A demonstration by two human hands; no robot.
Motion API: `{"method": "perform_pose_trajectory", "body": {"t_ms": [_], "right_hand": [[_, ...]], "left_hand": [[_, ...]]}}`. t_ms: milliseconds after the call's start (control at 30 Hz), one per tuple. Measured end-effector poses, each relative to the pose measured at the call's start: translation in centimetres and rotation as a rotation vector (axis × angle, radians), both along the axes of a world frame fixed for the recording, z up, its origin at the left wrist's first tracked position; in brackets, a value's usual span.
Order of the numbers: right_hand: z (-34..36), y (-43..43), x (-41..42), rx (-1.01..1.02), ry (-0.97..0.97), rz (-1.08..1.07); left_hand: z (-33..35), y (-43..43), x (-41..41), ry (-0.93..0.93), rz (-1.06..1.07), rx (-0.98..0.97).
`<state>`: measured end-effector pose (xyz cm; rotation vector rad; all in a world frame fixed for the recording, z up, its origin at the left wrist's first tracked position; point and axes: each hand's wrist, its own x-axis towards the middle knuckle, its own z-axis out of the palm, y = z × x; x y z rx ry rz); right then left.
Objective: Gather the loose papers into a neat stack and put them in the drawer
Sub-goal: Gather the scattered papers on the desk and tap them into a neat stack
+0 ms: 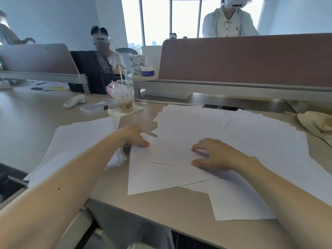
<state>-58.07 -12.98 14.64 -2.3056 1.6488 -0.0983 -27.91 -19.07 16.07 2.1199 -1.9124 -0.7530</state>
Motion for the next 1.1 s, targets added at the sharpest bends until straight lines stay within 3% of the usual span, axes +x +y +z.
{"method": "perform_pose_trajectory", "body": {"t_ms": [100,200,400,500,667,833,967,1100], "right_hand": [[-0.6,-1.2,-1.2,-0.094,-0.085,-0.360],[0.5,-2.7,-2.1,-0.044,-0.187,-0.525],[0.3,-4.6,-2.5,0.022,-0.318,-0.673],[0.1,-5.2,-3.8,0.046,-0.435,-0.674],[0.2,-4.7,-6.3,0.111,-0.616,-0.682],[-0.1,-3.4,-7.3,0.177,-0.721,-0.689],[0.3,-3.1,-7.9,-0.025,-0.711,-0.810],[0.9,-2.8,-8.3,-0.017,-0.769,-0.843]], "left_hand": [[-0.2,-0.6,-0.6,0.151,0.068,-0.035],[-0.7,-1.2,-1.3,0.264,0.076,-0.051],[-1.4,-1.5,-2.2,0.446,0.078,-0.005],[-0.8,-1.6,-2.5,0.511,0.038,0.087],[0.1,-2.3,-4.0,0.607,0.069,0.055],[-0.4,-3.6,-6.0,0.423,0.069,-0.113],[0.7,-2.5,-6.9,0.407,0.007,0.073],[1.1,-0.6,-7.3,0.384,-0.185,0.273]]}}
